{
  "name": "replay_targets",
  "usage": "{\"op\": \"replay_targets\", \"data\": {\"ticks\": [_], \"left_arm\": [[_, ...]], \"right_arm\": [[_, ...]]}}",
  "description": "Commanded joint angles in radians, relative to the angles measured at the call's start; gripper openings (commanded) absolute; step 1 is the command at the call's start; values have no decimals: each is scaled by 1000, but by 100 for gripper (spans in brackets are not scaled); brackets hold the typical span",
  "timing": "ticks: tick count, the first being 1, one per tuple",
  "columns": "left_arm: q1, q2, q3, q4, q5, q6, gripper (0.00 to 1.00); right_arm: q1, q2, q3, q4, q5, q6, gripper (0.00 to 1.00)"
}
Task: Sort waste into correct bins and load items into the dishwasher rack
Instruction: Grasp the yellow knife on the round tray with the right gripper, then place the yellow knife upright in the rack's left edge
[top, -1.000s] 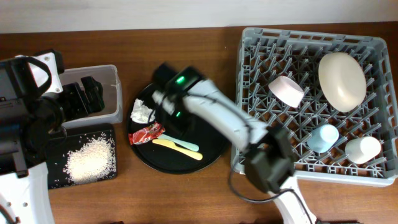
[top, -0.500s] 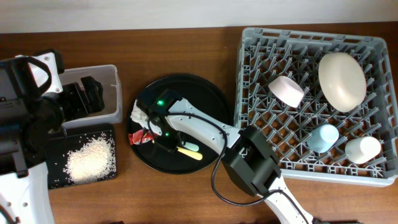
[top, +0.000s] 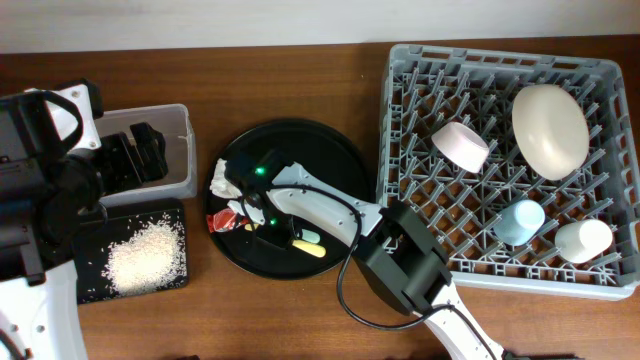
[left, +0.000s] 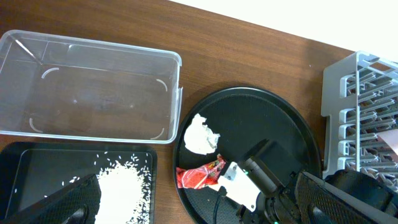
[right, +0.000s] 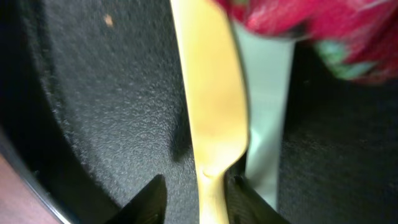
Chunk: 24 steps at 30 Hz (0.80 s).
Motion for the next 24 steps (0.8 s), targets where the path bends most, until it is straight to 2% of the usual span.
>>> {"op": "replay_targets", "data": {"ticks": [1, 5, 6, 10, 16, 21, 24], "left_arm": [[4, -5, 11, 1, 3, 9, 99], [4, -5, 11, 1, 3, 9, 99], [4, -5, 11, 1, 3, 9, 99], [4, -5, 11, 0, 3, 9, 99], [4, -5, 11, 1, 3, 9, 99], [4, -5, 11, 1, 3, 9, 99], [4, -5, 11, 1, 3, 9, 99]], "right_arm": [[6, 26, -67, 24, -18, -6, 35], [5, 26, -74, 62, 2, -6, 34], [4, 26, -74, 65, 10, -6, 27], [3, 21, -52, 44, 20, -4, 18], [3, -13, 37, -35, 42, 15, 17], [-13, -46, 159, -143, 145, 93, 16], [-60, -69, 249, -201, 187, 257, 16]]}}
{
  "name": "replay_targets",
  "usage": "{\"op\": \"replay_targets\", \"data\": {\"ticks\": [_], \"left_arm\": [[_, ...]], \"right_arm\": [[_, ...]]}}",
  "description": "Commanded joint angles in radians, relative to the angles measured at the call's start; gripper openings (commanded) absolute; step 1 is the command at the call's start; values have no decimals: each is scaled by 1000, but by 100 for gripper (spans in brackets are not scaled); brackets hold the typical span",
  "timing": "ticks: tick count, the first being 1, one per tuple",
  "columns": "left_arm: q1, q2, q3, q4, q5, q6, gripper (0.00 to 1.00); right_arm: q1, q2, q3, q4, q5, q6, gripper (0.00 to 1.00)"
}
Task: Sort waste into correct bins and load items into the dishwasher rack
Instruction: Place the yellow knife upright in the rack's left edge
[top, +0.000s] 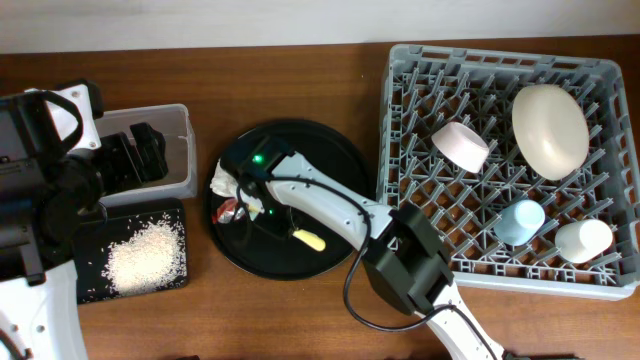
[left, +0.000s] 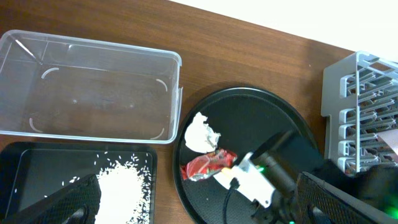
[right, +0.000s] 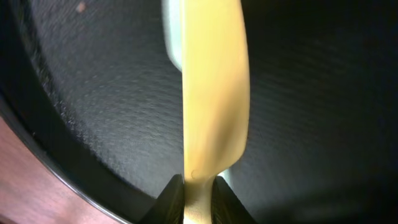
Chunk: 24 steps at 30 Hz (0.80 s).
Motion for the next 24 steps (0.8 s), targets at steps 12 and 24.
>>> {"op": "replay_targets", "data": {"ticks": [12, 24], "left_arm": [[4, -5, 11, -2, 3, 9, 100], [4, -5, 11, -2, 3, 9, 99]], "right_arm": [[-459, -66, 488, -257, 70, 429, 13], [-636, -62, 367, -218, -2, 437, 13]]}}
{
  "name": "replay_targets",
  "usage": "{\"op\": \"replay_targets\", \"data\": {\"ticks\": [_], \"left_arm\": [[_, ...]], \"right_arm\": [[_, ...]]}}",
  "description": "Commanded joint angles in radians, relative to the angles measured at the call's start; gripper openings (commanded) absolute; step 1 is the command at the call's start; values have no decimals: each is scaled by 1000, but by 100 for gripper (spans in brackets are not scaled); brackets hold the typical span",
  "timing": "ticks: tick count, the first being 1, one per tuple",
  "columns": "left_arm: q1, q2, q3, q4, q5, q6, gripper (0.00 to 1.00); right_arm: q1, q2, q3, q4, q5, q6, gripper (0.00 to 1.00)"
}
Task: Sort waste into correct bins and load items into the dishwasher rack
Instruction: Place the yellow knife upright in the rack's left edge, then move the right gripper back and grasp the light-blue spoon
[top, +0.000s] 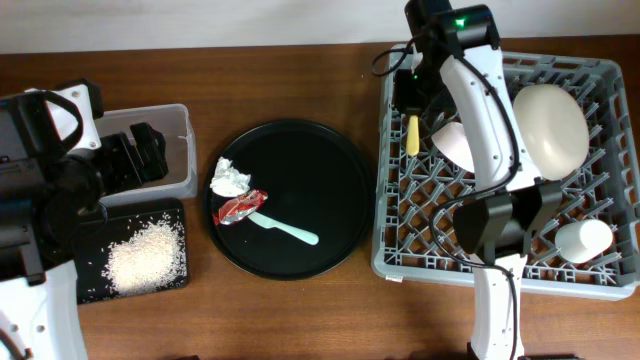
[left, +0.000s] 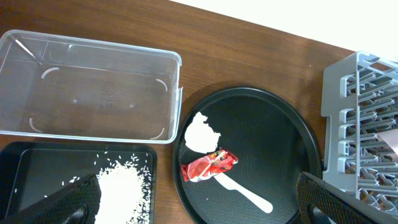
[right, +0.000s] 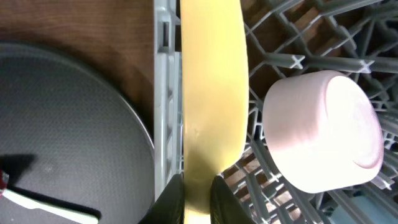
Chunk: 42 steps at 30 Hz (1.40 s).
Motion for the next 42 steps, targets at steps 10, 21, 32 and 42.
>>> {"op": "replay_targets", "data": {"ticks": [10, 21, 32, 42], "left_arm": [[4, -5, 11, -1, 3, 9, 99], [4, -5, 11, -1, 3, 9, 99], [4, -5, 11, -1, 3, 9, 99], [4, -5, 11, -1, 3, 9, 99]], "right_arm": [[52, -37, -140, 80, 17, 11, 53], [412, -47, -240, 143, -103, -472, 43], [610, -40, -586, 394, -92, -521, 50], [611, -40, -723, 545, -208, -599, 57]]}}
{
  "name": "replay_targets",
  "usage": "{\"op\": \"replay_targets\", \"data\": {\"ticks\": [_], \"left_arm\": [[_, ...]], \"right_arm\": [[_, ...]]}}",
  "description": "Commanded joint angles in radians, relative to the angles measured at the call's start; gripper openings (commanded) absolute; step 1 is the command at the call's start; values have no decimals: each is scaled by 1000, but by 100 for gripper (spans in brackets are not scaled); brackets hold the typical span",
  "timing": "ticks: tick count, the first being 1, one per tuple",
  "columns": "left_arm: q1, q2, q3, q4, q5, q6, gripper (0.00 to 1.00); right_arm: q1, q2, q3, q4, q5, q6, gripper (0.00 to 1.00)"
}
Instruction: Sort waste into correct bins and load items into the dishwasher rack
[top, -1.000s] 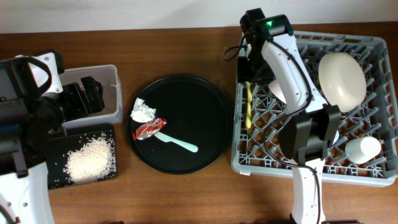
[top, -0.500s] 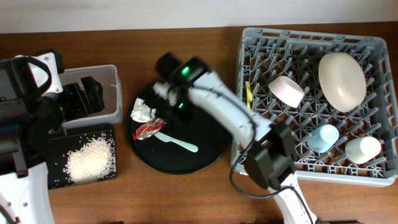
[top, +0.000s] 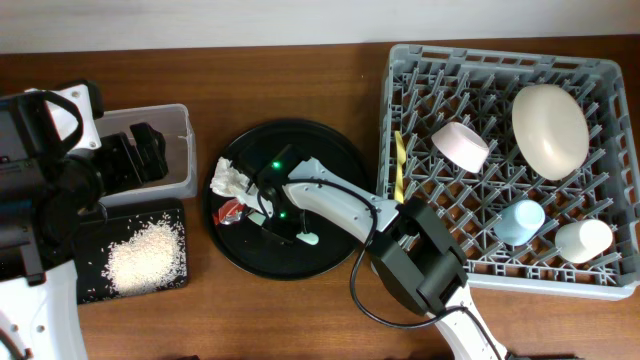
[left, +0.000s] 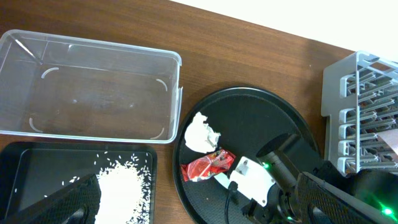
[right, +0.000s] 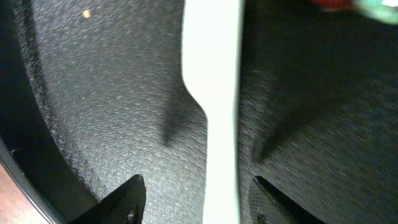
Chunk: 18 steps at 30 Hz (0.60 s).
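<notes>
On the round black tray (top: 340, 165) lies a pale green utensil (right: 211, 93); its tip (top: 308, 238) shows past my right arm. My right gripper (right: 199, 202) hangs low over it, open, a finger on each side of the handle. A red wrapper (left: 208, 167) and a crumpled white paper (left: 200, 132) lie at the tray's left. A yellow knife (top: 400, 165) rests in the grey dishwasher rack (top: 500, 275) along its left edge. My left gripper (left: 199, 205) is open and empty above the bins.
A clear plastic bin (left: 93, 93) stands left of the tray, and a black tray holding rice (left: 121, 186) in front of it. The rack holds a pink bowl (top: 460, 145), a cream dish (top: 550, 130), a light blue cup (top: 520, 220) and a white cup (top: 583, 240).
My right gripper held the yellow knife over the rack's left edge. Now the knife lies in the rack, and the gripper is open, back over the pale green utensil on the tray.
My right gripper stood open around the yellow knife on the tray, beside the red wrapper. Then it was shut on the knife. Then it held the knife at the rack's left edge. Now the knife is in the rack and the gripper straddles the green utensil.
</notes>
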Motion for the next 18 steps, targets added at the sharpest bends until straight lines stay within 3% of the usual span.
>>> {"op": "replay_targets", "data": {"ticks": [1, 5, 18], "left_arm": [[4, -5, 11, -1, 3, 9, 99], [4, -5, 11, -1, 3, 9, 99], [4, -5, 11, -1, 3, 9, 99]], "right_arm": [[5, -13, -48, 50, -46, -32, 56], [5, -13, -74, 82, -16, 9, 36], [4, -119, -71, 51, 173, 134, 29]]}}
